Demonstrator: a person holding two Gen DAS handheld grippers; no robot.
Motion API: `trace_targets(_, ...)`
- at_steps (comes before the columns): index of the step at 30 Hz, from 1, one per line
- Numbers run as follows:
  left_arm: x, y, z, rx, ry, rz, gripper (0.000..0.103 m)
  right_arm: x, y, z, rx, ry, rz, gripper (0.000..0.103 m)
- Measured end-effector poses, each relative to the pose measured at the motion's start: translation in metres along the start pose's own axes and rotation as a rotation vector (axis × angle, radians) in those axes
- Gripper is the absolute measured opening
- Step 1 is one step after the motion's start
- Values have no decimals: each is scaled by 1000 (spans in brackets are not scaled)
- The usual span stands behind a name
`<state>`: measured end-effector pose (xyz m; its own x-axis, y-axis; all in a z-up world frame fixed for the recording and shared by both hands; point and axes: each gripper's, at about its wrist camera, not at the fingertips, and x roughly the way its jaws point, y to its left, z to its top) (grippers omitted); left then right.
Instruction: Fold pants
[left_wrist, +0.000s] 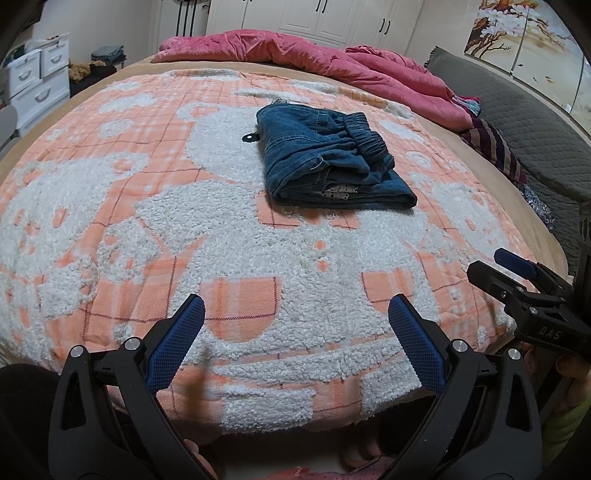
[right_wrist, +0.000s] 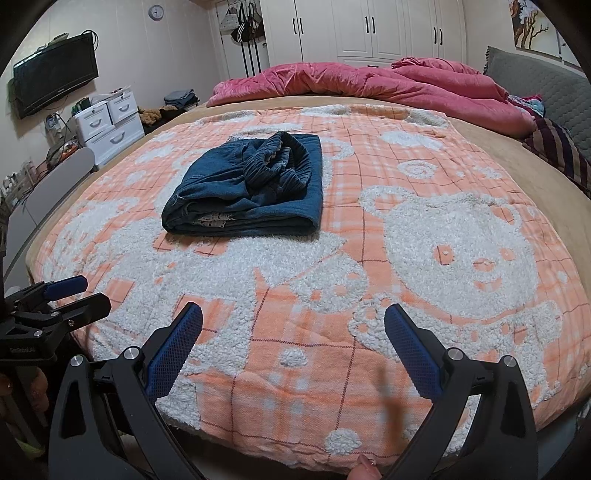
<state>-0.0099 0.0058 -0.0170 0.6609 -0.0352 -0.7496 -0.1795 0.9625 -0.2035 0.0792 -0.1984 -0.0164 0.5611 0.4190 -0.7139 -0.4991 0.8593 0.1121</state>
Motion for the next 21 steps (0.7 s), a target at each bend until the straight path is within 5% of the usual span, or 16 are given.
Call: trace_targets(21,2,-1,0,9,5,10,93,-1,-2,1,3,-4,-11,98)
